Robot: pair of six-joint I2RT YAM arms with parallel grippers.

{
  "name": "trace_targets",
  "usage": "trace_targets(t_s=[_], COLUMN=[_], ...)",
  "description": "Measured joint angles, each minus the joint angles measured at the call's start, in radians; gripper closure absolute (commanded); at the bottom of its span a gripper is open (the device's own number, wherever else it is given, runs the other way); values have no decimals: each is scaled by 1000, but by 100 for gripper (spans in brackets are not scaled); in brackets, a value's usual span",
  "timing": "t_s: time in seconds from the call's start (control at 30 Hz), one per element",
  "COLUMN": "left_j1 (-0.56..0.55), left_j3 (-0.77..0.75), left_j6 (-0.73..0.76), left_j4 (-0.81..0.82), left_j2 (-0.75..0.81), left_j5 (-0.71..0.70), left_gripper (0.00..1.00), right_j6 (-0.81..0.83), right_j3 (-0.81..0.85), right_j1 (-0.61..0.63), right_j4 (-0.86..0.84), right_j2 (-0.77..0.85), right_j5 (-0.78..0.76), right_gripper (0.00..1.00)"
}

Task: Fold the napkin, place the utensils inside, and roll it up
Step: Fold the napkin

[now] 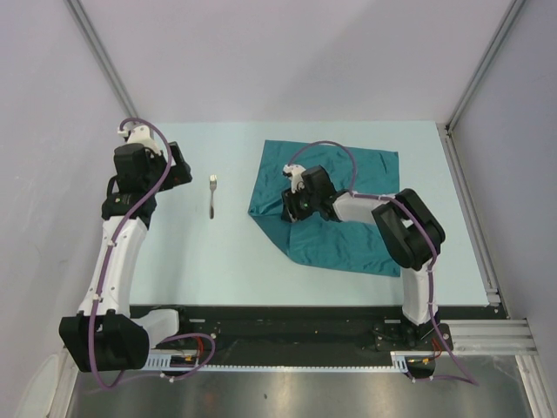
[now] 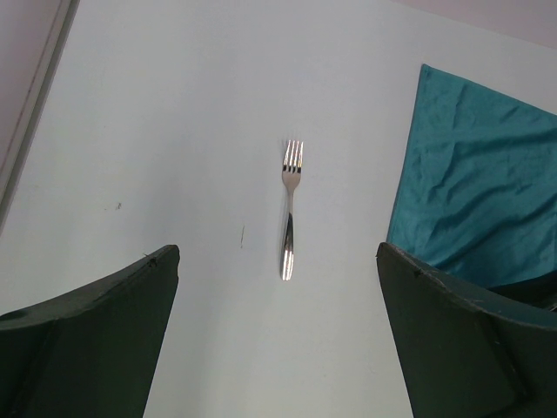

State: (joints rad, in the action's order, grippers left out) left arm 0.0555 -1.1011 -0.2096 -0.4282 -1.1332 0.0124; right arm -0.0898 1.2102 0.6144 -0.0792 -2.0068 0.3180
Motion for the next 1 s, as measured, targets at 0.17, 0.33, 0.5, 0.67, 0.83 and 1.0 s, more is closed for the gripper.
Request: trace_targets(t_s=[0.17,0.33,0.5,0.67,0.83,1.0], left_j1=[0,0,0,0,0,0], left_j3=[0,0,0,0,0,0], left_j6=[0,0,0,0,0,-1], left_j4=[0,0,0,0,0,0], left_j2=[0,0,0,0,0,-14], left_j5=[1,2,2,3,4,26], left_gripper=[0,0,0,0,0,0], right_j6=[16,15,12,22,48,66], right_j3=[5,13,15,15,40,66], right_j1=[19,26,27,18,-46,-150], right_j4=[15,40,80,146,191,258], right_j2=[0,-2,14,75,117,116], right_j5=[-42,-82,-126,-180,-225,-262], right_gripper=[73,94,100,100,100,100])
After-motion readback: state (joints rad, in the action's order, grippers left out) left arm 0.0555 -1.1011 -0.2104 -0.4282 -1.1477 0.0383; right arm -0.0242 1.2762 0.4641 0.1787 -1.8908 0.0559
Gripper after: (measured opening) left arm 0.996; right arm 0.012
